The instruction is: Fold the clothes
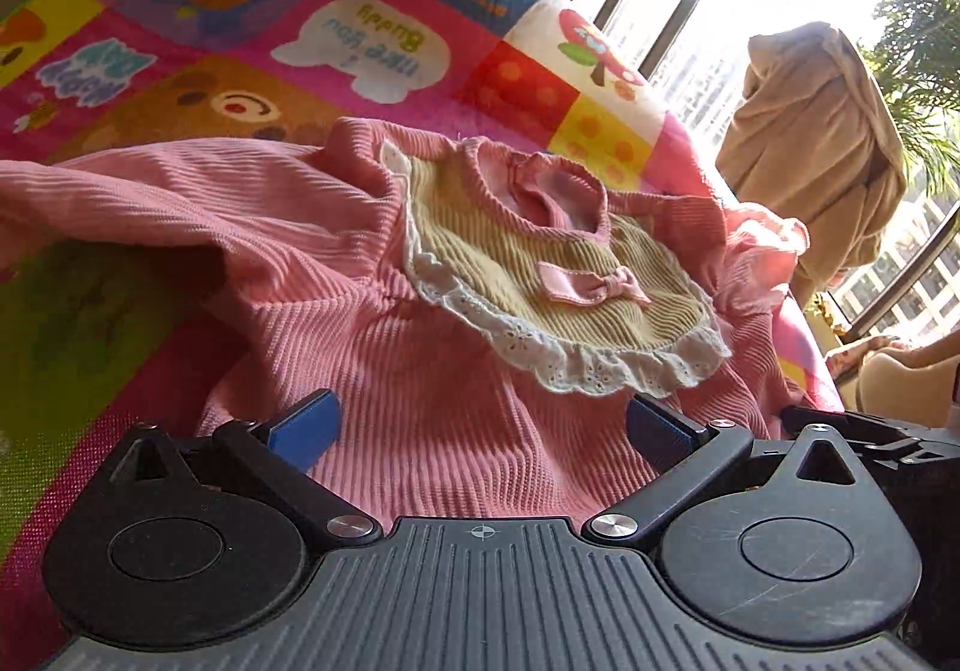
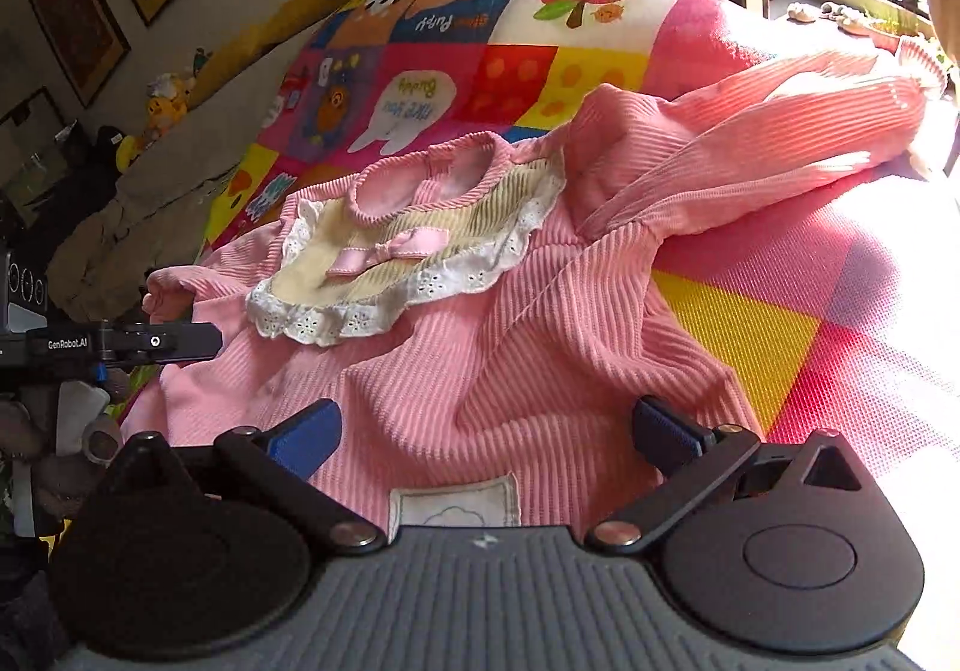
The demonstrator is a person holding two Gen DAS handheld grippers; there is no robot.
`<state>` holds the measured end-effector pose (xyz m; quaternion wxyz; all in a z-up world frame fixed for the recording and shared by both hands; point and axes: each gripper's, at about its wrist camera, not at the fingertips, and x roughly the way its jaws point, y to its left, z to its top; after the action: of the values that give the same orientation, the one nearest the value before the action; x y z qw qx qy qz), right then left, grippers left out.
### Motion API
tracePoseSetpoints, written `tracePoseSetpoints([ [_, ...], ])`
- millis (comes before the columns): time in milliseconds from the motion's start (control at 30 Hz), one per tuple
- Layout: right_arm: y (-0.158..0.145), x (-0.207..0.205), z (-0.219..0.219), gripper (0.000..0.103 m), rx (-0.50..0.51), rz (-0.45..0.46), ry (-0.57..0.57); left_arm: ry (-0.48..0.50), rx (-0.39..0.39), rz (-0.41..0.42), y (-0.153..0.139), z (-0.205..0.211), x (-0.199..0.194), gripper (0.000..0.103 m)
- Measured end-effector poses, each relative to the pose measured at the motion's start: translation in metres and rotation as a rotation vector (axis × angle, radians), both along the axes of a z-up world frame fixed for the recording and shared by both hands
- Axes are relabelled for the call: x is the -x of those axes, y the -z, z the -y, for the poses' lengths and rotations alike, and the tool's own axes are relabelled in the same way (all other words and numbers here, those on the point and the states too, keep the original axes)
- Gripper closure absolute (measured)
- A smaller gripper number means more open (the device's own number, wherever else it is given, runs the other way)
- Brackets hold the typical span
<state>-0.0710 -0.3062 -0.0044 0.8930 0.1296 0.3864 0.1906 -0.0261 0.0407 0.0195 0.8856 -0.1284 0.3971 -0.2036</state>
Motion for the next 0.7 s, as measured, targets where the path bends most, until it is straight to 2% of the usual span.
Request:
tracePoseSetpoints([
  [100, 0.003, -0.002, 0.003, 0.000, -0.026, -0.016, 0.009, 0.006, 0.022, -0.020, 0.001, -0.007, 0.000, 0.000],
  [167, -0.003, -0.008, 0.000, 0.000, 0.015, -0.055, -0.035, 0.027, 0.037, -0.047, 0.000, -0.011, -0.005, 0.000],
  [267, -0.021, -0.022, -0.004, 0.000, 0.054, -0.092, -0.109, 0.105, 0.021, -0.069, -0.014, -0.011, -0.012, 0.000],
  [300, -0.031, -0.025, -0.004, 0.000, 0.063, -0.052, -0.103, 0.127, 0.014, -0.068, -0.019, -0.010, -0.015, 0.000],
  [367, -0.052, -0.036, -0.013, 0.000, 0.183, 0.063, -0.090, 0.127, -0.028, 0.028, -0.036, -0.006, -0.018, 0.000],
  [433, -0.072, -0.048, -0.023, 0.000, 0.311, 0.173, -0.084, 0.107, -0.136, 0.107, -0.046, 0.004, -0.032, 0.000],
  [500, -0.071, -0.069, -0.043, 0.000, 0.460, 0.227, -0.120, 0.109, -0.225, 0.095, -0.042, 0.015, -0.056, 0.000],
  [600, -0.050, -0.105, -0.071, 0.000, 0.636, 0.199, -0.219, 0.125, -0.367, 0.073, -0.029, 0.032, -0.089, 0.000],
  [700, -0.022, -0.135, -0.096, 0.000, 0.826, 0.170, -0.283, 0.141, -0.603, 0.154, -0.016, 0.051, -0.107, 0.000],
])
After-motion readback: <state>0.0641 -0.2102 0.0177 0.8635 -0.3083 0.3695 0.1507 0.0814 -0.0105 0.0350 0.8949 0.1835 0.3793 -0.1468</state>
